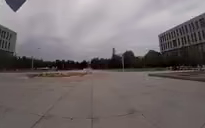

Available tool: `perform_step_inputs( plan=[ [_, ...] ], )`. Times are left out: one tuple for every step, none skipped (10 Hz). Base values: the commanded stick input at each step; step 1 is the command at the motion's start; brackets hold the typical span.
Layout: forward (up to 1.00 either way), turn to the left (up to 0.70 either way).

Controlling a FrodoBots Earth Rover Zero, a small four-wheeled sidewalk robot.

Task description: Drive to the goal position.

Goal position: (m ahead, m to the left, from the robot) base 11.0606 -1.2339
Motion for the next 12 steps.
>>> perform_step_inputs(
  plan=[
    [0.70, 0.00],
    [0.70, 0.00],
    [0.70, 0.00],
    [0.70, 0.00],
    [0.70, 0.00],
    [0.70, 0.00],
    [0.70, 0.00],
    [0.70, 0.00],
    [0.70, 0.00],
    [0.70, 0.00],
    [0.70, 0.00],
    [0.70, 0.00]
  ],
)
